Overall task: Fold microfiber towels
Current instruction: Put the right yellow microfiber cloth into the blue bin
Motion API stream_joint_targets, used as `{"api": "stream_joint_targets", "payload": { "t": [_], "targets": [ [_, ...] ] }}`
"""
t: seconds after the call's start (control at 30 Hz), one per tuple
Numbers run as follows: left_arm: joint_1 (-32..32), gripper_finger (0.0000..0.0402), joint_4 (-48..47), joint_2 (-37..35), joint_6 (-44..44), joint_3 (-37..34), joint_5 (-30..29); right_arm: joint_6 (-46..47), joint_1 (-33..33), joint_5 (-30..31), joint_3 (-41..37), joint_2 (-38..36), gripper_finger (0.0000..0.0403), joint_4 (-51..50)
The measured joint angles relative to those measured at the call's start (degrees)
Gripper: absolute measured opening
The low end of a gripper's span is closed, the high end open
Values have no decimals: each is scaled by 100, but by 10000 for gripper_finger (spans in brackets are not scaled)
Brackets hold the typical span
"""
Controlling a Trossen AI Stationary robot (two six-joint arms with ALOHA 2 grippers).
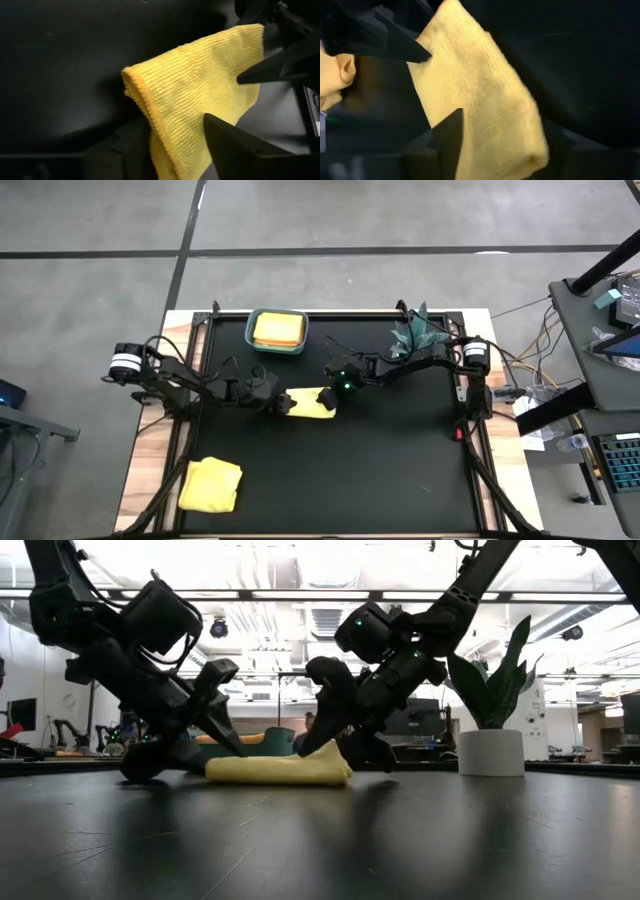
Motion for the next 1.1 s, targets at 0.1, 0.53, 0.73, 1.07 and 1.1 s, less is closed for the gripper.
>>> {"api": "stream_joint_targets", "payload": {
  "t": [0.1, 0.53, 0.73, 1.07, 1.1],
  "targets": [
    [-4, 133, -11, 57, 165, 31, -4, -20, -2, 2, -5, 0, 146, 73],
    [0, 12, -39, -26, 932, 73, -173, -450, -2, -4, 217, -2, 16, 263],
    [183, 6, -64, -601, 1600, 73, -325, -792, -65, 12, 622, -15, 10, 266],
    [1352, 4, -922, -2087, 2949, 84, -328, -1661, -496, 320, 1484, -20, 9, 243],
    [1497, 4, -979, -2251, 3115, 102, -328, -1747, -543, 416, 1592, -12, 9, 244]
  ]
}}
